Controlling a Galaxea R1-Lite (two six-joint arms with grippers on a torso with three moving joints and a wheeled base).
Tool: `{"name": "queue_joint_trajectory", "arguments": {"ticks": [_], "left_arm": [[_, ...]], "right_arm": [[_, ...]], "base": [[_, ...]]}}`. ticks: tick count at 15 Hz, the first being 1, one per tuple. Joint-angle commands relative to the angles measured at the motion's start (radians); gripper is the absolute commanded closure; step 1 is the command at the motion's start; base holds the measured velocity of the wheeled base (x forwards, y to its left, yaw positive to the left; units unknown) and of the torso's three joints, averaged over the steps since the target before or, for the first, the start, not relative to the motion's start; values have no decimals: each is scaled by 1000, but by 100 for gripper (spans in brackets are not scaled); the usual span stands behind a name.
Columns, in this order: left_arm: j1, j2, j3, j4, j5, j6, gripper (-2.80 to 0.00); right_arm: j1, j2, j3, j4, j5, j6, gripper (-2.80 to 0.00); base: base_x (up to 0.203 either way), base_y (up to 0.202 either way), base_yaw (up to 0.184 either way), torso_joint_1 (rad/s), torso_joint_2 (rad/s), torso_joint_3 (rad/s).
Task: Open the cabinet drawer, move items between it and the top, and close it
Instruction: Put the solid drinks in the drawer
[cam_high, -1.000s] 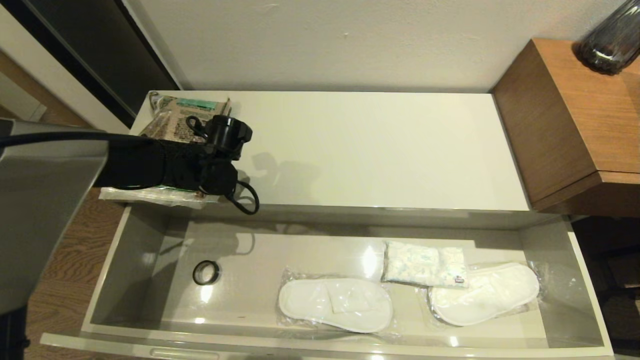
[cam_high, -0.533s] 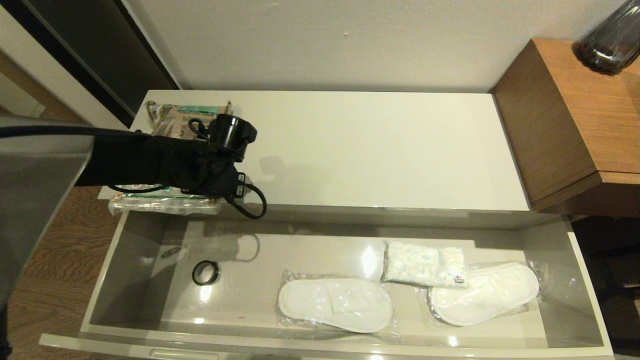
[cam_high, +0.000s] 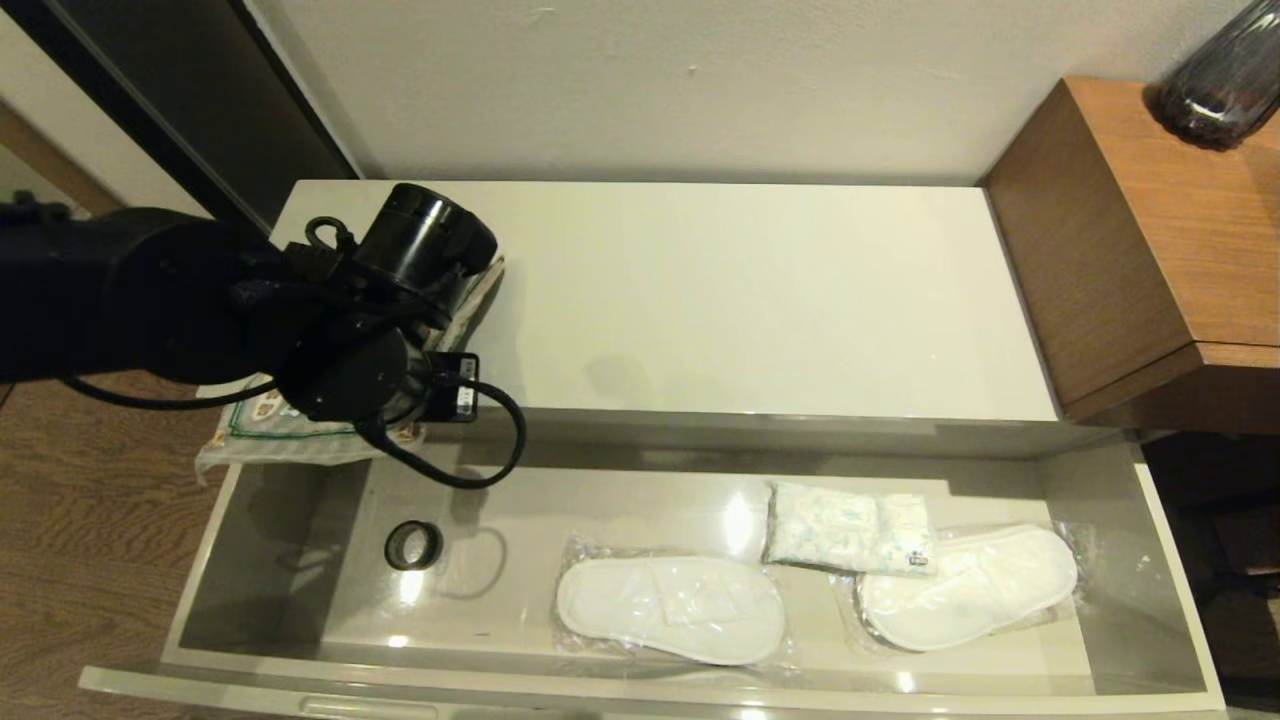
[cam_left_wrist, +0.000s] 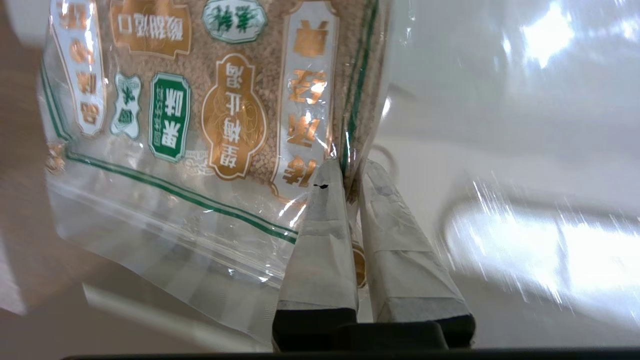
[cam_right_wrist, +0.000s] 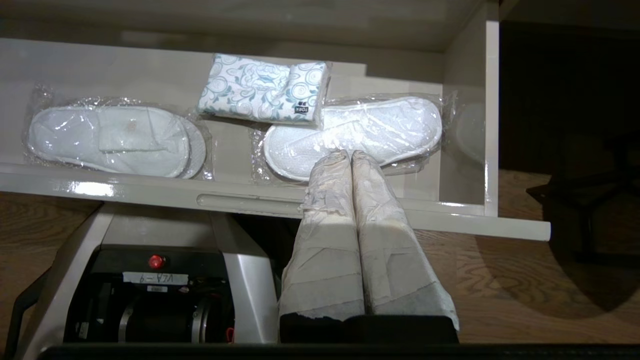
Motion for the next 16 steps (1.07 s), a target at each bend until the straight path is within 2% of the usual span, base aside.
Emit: {"name": "queue_joint_trajectory", "arguments": {"ticks": [1,3,4,6,7,10,13,15,16], "left_arm": [[-19,-82,22,11,4,-15,0],[-118,-158,103,79,-8,-108,0],[-192,-199,147,119,-12,-166,0],[-283,-265,248,228,-50,-300,0],[-287,-270,253,239,-58,-308,0],[-296,-362,283,338,-165,-304,0],[-338,-371,343,345,-212,-303,0],[-345,-353,363,341,-258,-304,0],[-343,-340,372,336,-260,-306,0]], "right_arm": [[0,1,0,1,1,-1,0],[0,1,0,1,1,-1,0],[0,1,0,1,1,-1,0],[0,1,0,1,1,-1,0],[0,1,0,1,1,-1,0],[0,1,0,1,1,-1,0],[0,1,0,1,1,-1,0],[0,1,-1,2,1,-1,0],[0,1,0,1,1,-1,0]], "base": [[0,0,0,0,0,0],[0,0,0,0,0,0],[0,0,0,0,0,0],[0,0,0,0,0,0],[0,0,0,0,0,0],[0,0,0,0,0,0],[0,0,0,0,0,0],[0,0,0,0,0,0],[0,0,0,0,0,0]]}}
